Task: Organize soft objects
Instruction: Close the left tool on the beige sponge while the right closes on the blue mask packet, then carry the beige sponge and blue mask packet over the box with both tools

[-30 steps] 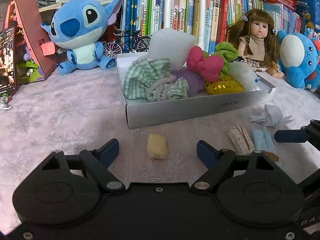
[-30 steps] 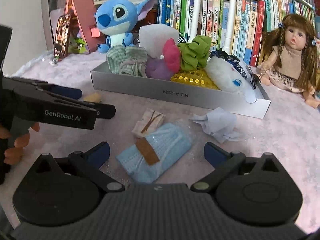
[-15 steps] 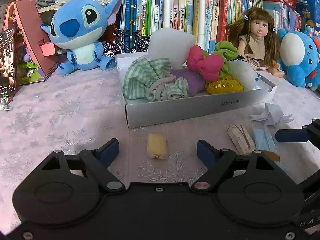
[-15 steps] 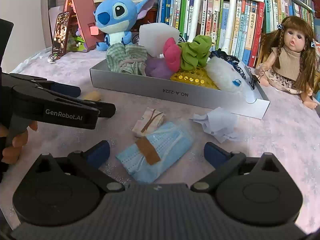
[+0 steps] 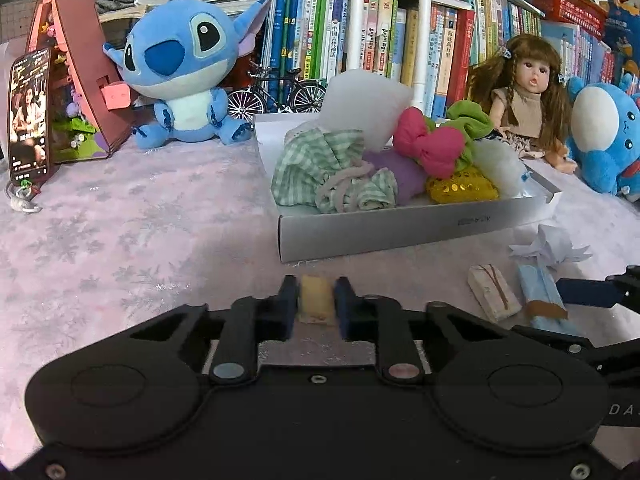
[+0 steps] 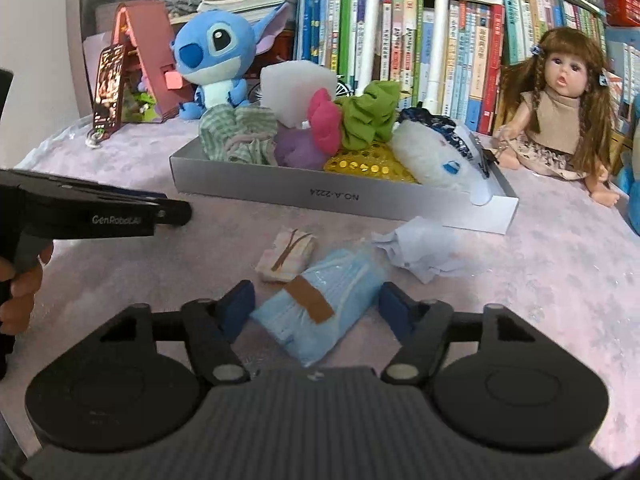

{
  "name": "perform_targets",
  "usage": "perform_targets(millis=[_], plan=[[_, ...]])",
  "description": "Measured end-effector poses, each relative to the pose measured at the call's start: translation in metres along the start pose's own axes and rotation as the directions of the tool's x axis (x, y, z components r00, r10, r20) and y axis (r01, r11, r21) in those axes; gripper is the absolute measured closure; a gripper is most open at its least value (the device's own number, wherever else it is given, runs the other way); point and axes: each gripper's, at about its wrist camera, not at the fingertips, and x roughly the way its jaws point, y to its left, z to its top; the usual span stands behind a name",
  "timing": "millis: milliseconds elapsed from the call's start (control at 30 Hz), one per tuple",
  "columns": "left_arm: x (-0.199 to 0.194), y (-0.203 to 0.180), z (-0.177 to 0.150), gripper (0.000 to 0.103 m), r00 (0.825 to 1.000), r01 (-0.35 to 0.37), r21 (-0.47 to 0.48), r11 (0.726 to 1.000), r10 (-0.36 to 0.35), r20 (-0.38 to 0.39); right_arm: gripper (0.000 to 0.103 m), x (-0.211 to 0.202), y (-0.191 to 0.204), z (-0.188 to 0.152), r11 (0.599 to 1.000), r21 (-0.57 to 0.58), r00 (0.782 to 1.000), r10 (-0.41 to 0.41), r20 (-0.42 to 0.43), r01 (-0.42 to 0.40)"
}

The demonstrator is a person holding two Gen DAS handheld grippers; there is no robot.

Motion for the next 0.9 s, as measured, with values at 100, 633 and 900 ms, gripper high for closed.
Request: perform_targets(millis=[100, 633, 900], plan=[[-0.002, -0.002, 0.0, 0.085, 1.0, -0.009, -0.004, 1.0, 0.009, 0.002, 0.034, -0.004, -0.003, 0.001, 1.0, 0.022, 1.0, 0.019, 0.006, -0.019], [-0.022, -0.007, -0.002, 0.085, 0.999, 0.011, 0.001, 1.0, -0.011, 0.039, 0.034, -0.014, -0.009, 0.005, 0.998, 0.058, 0.999, 0.004, 0.052, -0.007], [-0.03, -0.01, -0.002, 0.085, 0.998, 0.021, 0.012, 1.0, -0.022, 0.063, 0.034, -0.017, -0.008, 0.005, 0.998, 0.058, 0.997, 0.008, 0.071, -0.012]])
